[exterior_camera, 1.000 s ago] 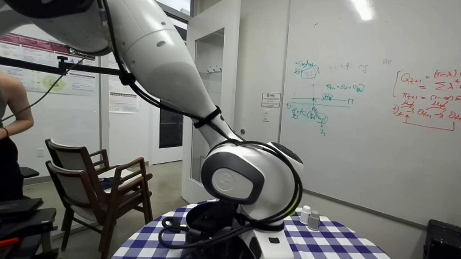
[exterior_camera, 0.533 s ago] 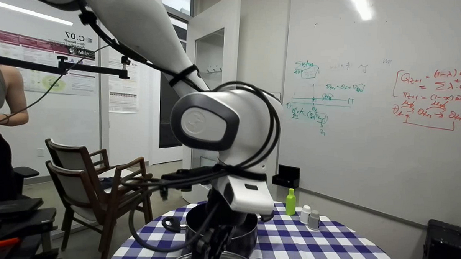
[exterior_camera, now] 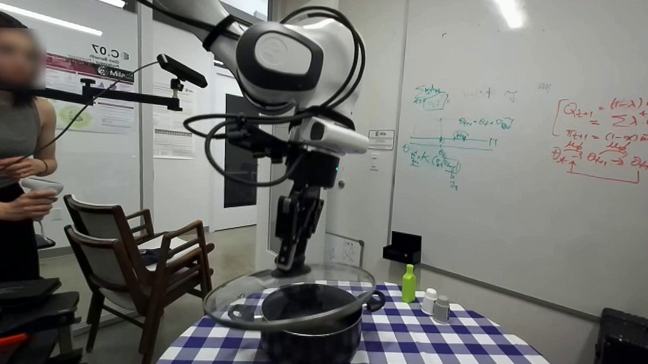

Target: Put the glass lid on the black pot

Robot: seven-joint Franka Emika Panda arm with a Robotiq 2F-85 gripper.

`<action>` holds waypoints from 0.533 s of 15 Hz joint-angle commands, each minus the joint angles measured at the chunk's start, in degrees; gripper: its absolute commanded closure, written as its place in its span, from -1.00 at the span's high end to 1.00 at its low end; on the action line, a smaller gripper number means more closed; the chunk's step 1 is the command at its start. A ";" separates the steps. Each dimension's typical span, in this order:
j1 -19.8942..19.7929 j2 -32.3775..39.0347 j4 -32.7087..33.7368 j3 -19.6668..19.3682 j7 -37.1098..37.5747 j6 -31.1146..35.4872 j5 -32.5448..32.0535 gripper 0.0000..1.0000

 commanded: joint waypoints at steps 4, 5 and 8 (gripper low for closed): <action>1.73 5.53 20.29 8.72 -5.36 -12.27 2.82 -0.50; 1.82 7.62 23.41 9.59 -6.47 -13.18 3.03 -0.50; 1.63 15.56 31.90 11.38 -10.21 -13.70 3.97 -0.50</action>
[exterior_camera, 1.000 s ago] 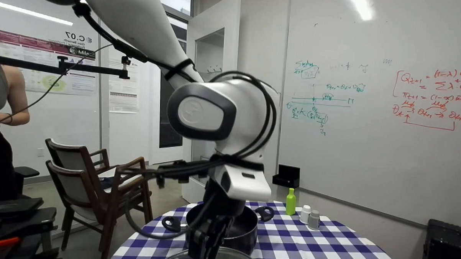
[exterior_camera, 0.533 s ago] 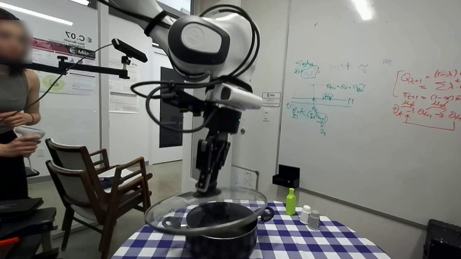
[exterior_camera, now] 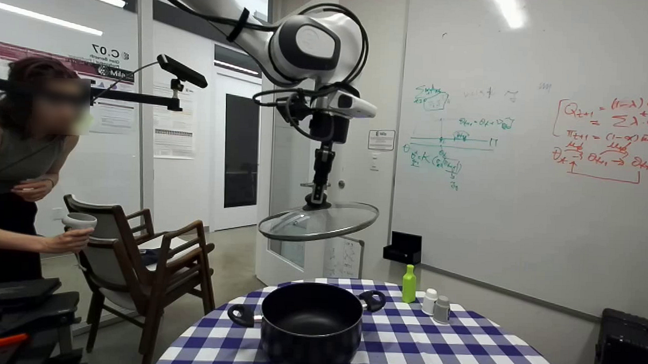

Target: Put the glass lid on the black pot

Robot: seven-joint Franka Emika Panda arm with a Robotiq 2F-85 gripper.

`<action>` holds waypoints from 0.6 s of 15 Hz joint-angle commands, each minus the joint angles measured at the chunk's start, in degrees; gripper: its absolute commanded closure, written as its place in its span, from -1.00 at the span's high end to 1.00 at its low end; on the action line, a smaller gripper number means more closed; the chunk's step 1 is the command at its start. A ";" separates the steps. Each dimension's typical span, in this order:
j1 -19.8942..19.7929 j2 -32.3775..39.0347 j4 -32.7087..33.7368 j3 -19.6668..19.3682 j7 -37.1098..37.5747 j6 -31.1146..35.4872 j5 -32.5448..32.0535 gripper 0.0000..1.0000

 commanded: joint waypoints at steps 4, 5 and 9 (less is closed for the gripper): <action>-0.55 19.25 20.38 2.06 -8.14 -3.05 3.04 -0.50; -0.63 21.11 21.69 2.54 -8.92 -2.93 3.74 -0.50; 0.42 25.98 24.74 3.14 -8.53 -3.48 4.64 -0.50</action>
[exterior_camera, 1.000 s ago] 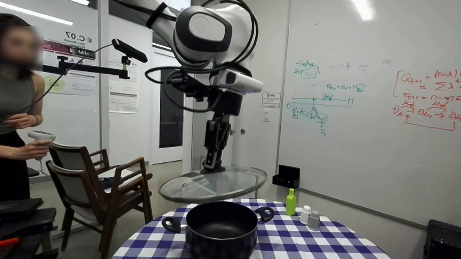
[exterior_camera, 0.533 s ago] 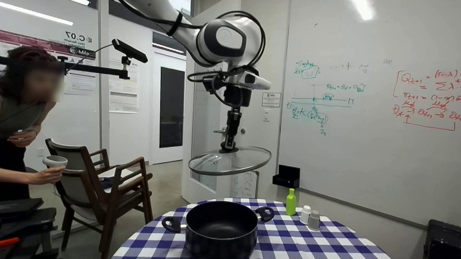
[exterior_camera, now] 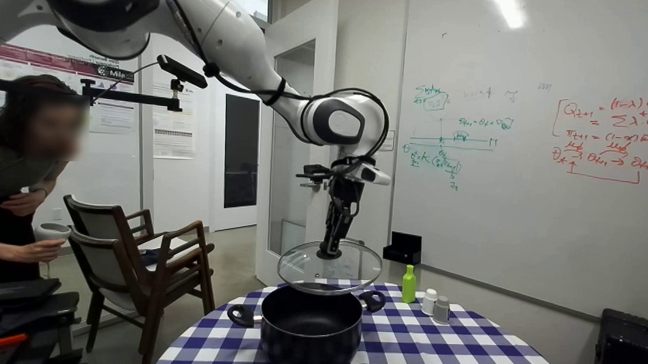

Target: Put the glass lid on the black pot

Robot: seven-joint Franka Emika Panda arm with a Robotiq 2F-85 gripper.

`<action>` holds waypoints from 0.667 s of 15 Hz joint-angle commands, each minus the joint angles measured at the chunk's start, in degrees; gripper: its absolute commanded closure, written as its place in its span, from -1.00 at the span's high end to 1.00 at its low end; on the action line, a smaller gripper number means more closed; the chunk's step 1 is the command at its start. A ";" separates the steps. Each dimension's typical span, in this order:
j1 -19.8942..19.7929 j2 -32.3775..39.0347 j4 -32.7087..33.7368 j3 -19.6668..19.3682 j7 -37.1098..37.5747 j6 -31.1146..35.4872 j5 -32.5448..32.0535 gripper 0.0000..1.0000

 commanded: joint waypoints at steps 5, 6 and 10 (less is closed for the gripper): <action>1.74 6.09 5.78 0.89 1.60 -2.42 1.89 -0.50; 1.93 6.59 5.89 1.12 1.50 -2.52 2.09 -0.50; 2.45 8.43 6.26 2.03 1.65 -3.26 3.38 -0.50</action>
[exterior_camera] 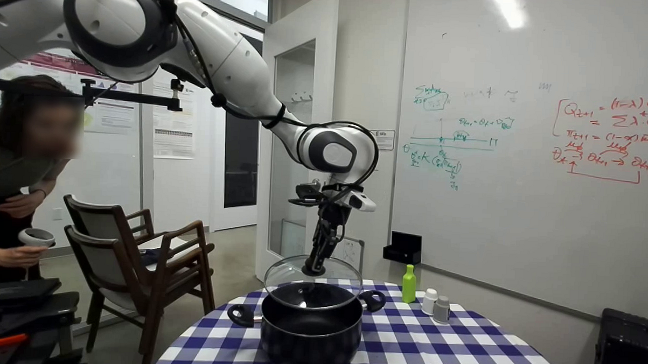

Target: Put the glass lid on the black pot

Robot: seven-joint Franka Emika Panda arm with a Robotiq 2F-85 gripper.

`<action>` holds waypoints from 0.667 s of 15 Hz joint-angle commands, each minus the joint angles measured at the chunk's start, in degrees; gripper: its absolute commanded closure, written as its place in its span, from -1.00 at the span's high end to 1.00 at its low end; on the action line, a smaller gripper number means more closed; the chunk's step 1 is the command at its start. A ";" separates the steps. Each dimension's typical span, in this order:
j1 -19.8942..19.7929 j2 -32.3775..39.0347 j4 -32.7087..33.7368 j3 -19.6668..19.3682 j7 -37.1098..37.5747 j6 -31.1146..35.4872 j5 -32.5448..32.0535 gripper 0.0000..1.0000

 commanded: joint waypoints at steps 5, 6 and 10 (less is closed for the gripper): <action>0.84 2.36 2.82 -0.85 2.12 -3.51 0.86 -0.50; 0.74 2.33 2.70 -1.19 2.50 -3.44 0.73 -0.50; 0.35 2.19 2.22 -2.58 3.17 -3.30 0.40 -0.50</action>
